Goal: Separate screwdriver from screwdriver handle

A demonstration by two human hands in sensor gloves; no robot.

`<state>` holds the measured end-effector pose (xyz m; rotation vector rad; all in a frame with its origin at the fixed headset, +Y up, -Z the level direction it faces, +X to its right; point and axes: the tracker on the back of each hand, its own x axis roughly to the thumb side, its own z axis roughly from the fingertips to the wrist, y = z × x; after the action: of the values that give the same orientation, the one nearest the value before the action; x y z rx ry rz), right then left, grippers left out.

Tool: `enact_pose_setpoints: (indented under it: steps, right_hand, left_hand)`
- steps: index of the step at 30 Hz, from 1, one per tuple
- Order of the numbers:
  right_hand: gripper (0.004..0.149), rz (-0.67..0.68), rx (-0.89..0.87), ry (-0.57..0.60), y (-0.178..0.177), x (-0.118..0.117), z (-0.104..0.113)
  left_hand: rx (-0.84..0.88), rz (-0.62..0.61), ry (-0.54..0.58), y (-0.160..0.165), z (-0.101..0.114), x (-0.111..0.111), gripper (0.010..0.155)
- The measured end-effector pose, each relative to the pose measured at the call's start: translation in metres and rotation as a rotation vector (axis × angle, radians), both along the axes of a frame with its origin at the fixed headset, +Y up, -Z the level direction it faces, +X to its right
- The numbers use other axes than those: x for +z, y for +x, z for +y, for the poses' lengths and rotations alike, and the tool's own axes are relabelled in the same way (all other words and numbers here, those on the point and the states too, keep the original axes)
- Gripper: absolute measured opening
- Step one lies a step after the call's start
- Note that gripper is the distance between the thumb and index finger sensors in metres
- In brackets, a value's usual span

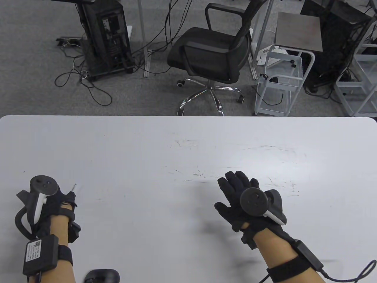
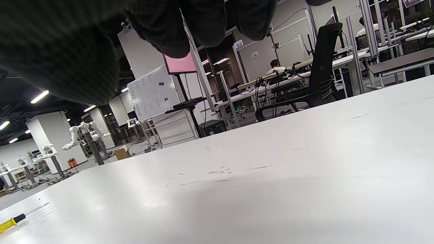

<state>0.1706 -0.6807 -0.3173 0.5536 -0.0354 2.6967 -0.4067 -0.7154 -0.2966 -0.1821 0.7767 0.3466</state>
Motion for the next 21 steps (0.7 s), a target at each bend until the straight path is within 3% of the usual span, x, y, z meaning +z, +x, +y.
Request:
enact_pose_setpoints:
  steps: [9, 21]
  right_hand:
    - [0.077, 0.009, -0.012, -0.001, 0.001, 0.0, 0.001]
    - [0.076, 0.018, 0.003, -0.008, -0.001, 0.0, -0.001]
  left_hand:
    - [-0.003, 0.058, -0.18, -0.011, -0.036, 0.0, 0.072]
    - [-0.057, 0.04, -0.275, -0.005, -0.05, -0.004, 0.063]
